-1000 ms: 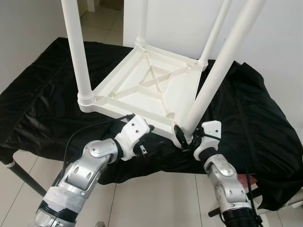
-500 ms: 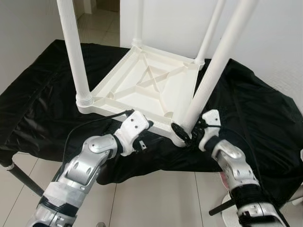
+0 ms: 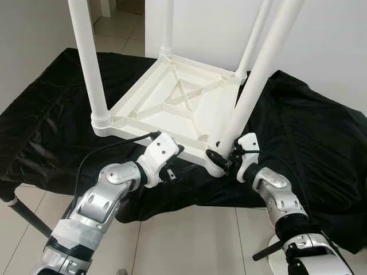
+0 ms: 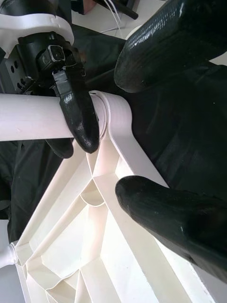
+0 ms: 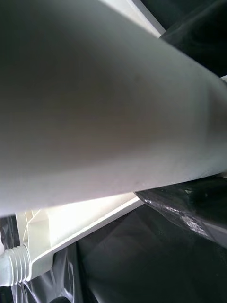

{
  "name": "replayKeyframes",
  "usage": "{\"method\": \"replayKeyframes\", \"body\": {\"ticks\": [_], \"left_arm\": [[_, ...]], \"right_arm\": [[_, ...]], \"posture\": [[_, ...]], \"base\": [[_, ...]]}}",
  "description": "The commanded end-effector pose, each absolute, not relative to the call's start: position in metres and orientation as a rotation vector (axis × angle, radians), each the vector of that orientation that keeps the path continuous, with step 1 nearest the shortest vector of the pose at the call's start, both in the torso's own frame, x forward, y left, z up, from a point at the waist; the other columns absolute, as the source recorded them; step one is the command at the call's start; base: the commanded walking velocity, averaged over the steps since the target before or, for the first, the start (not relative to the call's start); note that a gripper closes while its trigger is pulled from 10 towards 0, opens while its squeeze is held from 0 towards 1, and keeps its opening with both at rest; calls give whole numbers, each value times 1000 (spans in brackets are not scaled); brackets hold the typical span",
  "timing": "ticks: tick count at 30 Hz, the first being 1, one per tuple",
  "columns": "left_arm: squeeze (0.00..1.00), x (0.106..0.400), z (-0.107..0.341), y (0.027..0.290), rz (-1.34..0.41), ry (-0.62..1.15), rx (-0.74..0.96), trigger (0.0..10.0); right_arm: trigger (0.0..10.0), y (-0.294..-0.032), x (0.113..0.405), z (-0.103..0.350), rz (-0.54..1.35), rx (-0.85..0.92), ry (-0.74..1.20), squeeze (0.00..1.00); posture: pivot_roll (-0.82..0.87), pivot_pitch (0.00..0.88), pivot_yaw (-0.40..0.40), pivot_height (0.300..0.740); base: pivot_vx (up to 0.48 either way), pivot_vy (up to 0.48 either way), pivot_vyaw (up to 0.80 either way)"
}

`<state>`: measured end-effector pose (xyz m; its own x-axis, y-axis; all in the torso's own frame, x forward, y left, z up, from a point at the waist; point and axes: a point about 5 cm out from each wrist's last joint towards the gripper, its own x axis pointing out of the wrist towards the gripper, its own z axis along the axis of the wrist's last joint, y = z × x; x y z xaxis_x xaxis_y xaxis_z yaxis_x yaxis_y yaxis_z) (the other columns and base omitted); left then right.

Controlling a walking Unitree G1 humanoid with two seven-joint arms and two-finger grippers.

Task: Building children table

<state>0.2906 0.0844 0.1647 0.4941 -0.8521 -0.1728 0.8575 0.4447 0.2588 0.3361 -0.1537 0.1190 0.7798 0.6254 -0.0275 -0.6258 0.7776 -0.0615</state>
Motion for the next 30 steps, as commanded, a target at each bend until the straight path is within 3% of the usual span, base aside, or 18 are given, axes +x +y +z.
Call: {"method": "replayKeyframes", "body": {"ticks": [1,2,11,17,30], "left_arm": [[0,290,166,84,-1072,11,339,10000],[0,290,165,83,-1074,11,339,10000],[0,289,165,83,-1082,14,340,10000],[0,287,163,85,-1081,24,337,10000],[0,286,162,83,-1103,32,339,10000]], "right_arm": [[3059,-152,336,118,708,-79,15,0],[10000,-153,336,117,704,-76,10,0],[10000,-159,335,117,623,-76,-7,0],[10000,-165,322,109,379,-59,2,0],[10000,-142,306,108,108,57,-32,0]], "posture": [[37,29,-92,740],[35,30,-90,740],[31,39,-90,740],[25,49,-82,740],[26,61,-71,740]], "base": [[0,0,0],[0,0,0],[0,0,0],[0,0,0],[0,0,0]]}}
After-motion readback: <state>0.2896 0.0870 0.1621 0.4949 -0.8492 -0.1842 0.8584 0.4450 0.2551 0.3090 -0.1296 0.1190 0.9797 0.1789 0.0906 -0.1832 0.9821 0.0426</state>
